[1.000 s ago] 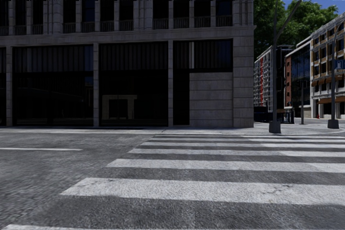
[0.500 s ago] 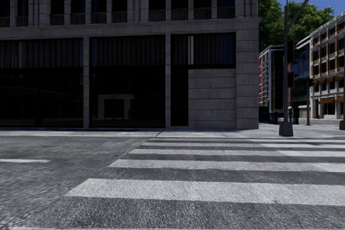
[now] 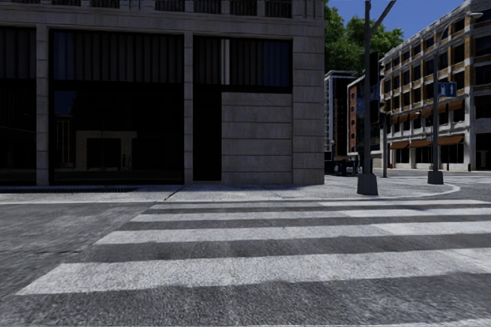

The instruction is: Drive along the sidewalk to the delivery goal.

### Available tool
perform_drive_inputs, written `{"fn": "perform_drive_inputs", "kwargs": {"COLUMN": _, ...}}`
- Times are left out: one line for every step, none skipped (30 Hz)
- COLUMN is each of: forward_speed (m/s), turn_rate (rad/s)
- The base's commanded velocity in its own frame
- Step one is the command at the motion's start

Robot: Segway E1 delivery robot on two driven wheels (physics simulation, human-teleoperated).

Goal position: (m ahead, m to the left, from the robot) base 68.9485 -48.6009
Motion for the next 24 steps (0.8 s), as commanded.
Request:
{"fn": "perform_drive_inputs", "kwargs": {"forward_speed": 2.00, "turn_rate": -0.09}}
{"fn": "perform_drive_inputs", "kwargs": {"forward_speed": 2.00, "turn_rate": -0.09}}
{"fn": "perform_drive_inputs", "kwargs": {"forward_speed": 2.00, "turn_rate": -0.09}}
{"fn": "perform_drive_inputs", "kwargs": {"forward_speed": 2.00, "turn_rate": -0.09}}
{"fn": "perform_drive_inputs", "kwargs": {"forward_speed": 2.00, "turn_rate": -0.09}}
{"fn": "perform_drive_inputs", "kwargs": {"forward_speed": 2.00, "turn_rate": -0.09}}
{"fn": "perform_drive_inputs", "kwargs": {"forward_speed": 2.00, "turn_rate": -0.09}}
{"fn": "perform_drive_inputs", "kwargs": {"forward_speed": 2.00, "turn_rate": -0.09}}
{"fn": "perform_drive_inputs", "kwargs": {"forward_speed": 2.00, "turn_rate": -0.09}}
{"fn": "perform_drive_inputs", "kwargs": {"forward_speed": 2.00, "turn_rate": -0.09}}
{"fn": "perform_drive_inputs", "kwargs": {"forward_speed": 2.00, "turn_rate": -0.06}}
{"fn": "perform_drive_inputs", "kwargs": {"forward_speed": 2.00, "turn_rate": 0.00}}
{"fn": "perform_drive_inputs", "kwargs": {"forward_speed": 2.00, "turn_rate": 0.00}}
{"fn": "perform_drive_inputs", "kwargs": {"forward_speed": 2.00, "turn_rate": 0.00}}
{"fn": "perform_drive_inputs", "kwargs": {"forward_speed": 2.00, "turn_rate": 0.00}}
{"fn": "perform_drive_inputs", "kwargs": {"forward_speed": 2.00, "turn_rate": 0.00}}
{"fn": "perform_drive_inputs", "kwargs": {"forward_speed": 2.00, "turn_rate": 0.00}}
{"fn": "perform_drive_inputs", "kwargs": {"forward_speed": 2.00, "turn_rate": 0.00}}
{"fn": "perform_drive_inputs", "kwargs": {"forward_speed": 2.00, "turn_rate": 0.00}}
{"fn": "perform_drive_inputs", "kwargs": {"forward_speed": 2.00, "turn_rate": 0.00}}
{"fn": "perform_drive_inputs", "kwargs": {"forward_speed": 2.00, "turn_rate": 0.00}}
{"fn": "perform_drive_inputs", "kwargs": {"forward_speed": 2.00, "turn_rate": 0.00}}
{"fn": "perform_drive_inputs", "kwargs": {"forward_speed": 2.00, "turn_rate": 0.00}}
{"fn": "perform_drive_inputs", "kwargs": {"forward_speed": 2.00, "turn_rate": 0.00}}
